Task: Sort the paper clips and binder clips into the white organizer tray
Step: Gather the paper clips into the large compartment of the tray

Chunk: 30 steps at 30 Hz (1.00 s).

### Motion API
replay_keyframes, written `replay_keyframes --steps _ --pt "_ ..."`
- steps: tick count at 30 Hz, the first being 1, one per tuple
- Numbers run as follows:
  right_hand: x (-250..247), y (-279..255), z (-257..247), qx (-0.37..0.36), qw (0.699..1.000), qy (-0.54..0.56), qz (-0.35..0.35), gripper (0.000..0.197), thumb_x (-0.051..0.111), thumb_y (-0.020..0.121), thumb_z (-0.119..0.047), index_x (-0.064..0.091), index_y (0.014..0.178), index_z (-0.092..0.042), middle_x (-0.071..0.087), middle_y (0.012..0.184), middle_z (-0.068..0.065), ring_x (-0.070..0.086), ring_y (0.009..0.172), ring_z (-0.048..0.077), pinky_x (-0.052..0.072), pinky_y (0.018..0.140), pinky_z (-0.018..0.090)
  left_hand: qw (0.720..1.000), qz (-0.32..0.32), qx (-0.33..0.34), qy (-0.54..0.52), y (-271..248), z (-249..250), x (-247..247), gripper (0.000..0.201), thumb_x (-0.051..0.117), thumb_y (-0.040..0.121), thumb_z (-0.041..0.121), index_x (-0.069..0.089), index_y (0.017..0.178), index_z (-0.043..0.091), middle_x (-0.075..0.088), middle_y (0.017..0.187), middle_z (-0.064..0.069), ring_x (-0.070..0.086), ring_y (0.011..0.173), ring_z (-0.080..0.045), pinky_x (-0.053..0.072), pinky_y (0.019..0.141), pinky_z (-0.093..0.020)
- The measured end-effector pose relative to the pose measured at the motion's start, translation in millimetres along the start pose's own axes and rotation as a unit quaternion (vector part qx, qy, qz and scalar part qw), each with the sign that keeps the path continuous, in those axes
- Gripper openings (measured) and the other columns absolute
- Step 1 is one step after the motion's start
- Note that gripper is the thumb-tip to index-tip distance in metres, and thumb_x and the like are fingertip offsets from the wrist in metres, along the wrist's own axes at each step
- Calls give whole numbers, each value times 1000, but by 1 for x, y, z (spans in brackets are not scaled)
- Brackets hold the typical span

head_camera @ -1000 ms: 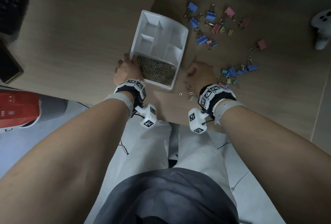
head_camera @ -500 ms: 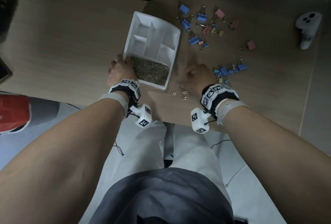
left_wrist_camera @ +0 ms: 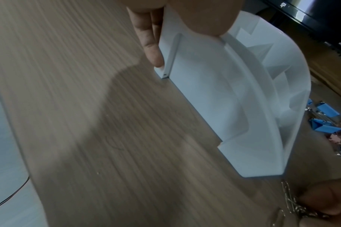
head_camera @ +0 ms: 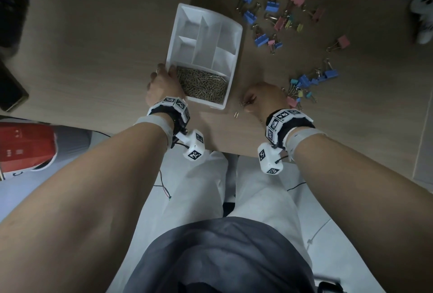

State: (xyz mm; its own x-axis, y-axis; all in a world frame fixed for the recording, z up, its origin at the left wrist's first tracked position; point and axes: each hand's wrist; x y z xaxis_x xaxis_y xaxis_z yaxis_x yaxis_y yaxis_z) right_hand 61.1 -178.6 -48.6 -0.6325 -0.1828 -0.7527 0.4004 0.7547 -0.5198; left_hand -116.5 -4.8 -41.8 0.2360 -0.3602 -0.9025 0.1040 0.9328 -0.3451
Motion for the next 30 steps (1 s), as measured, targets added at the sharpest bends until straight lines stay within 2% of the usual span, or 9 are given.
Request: replay_keyframes --steps 6,10,16,20,22,24,26,28,30 --pt "-4 4 -4 7 1000 -7 -2 14 72 84 -17 75 97 -21 74 102 2 67 97 25 49 83 28 1000 3 0 -5 -1 -1 1 45 26 100 46 48 126 17 57 125 -11 56 111 -36 42 83 -41" --pt "-4 6 -8 20 1000 -19 -1 18 65 86 -14 76 98 -21 74 103 3 66 100 27 52 86 30 1000 10 -1 -3 -1 -1 1 45 27 100 47 50 124 16 58 123 -11 57 109 -35 41 80 -39" --pt "-2 9 -10 31 999 11 -5 16 64 84 -17 75 89 -27 74 100 -2 66 99 24 52 91 31 1000 10 2 2 1 -2 2 45 27 100 47 50 123 16 59 121 -11 58 107 -36 41 80 -40" --pt "-8 13 -13 19 998 62 14 15 68 81 -11 76 85 -23 73 91 -4 67 91 21 52 87 28 1000 10 4 6 0 -1 2 45 27 101 47 49 125 16 58 123 -12 57 109 -35 42 81 -40" --pt "-13 15 -19 8 994 106 39 16 71 78 -8 74 80 -23 67 77 -10 65 80 14 52 81 27 1000 9 3 5 -1 0 1 45 27 101 47 48 126 16 58 123 -12 57 109 -35 42 81 -39" --pt "-17 18 -32 -32 984 159 71 13 75 74 -7 76 78 -19 64 71 -14 62 69 5 52 73 23 1000 12 3 4 -2 1 1 46 28 101 47 49 125 15 58 122 -12 58 108 -36 41 79 -39" --pt "-20 21 -53 -87 973 200 71 10 80 73 -8 77 81 -15 68 73 -12 62 66 -1 51 68 13 1000 13 2 4 -1 1 1 46 27 100 48 49 124 15 59 121 -13 58 107 -36 41 78 -40" --pt "-20 23 -73 -113 967 220 64 15 86 71 -15 77 84 -15 73 79 -8 66 71 3 52 70 13 1000 15 1 3 0 0 2 47 27 100 49 50 123 16 59 120 -13 58 106 -36 41 77 -40" --pt "-20 25 -77 -99 965 230 73 27 88 69 -20 77 93 -16 74 88 -5 67 78 6 52 76 15 1000 17 3 6 -1 -1 2 47 27 100 49 49 124 15 59 119 -13 58 106 -36 42 78 -40"
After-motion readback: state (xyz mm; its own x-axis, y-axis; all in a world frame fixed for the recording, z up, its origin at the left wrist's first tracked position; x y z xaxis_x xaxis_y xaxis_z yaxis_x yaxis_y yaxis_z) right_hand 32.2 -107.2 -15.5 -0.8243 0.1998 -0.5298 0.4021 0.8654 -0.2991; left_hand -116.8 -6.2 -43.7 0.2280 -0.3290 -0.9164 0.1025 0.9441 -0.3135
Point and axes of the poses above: each hand's wrist, its own y-axis towards the middle knuckle, its own x-axis out of the palm, z = x × y
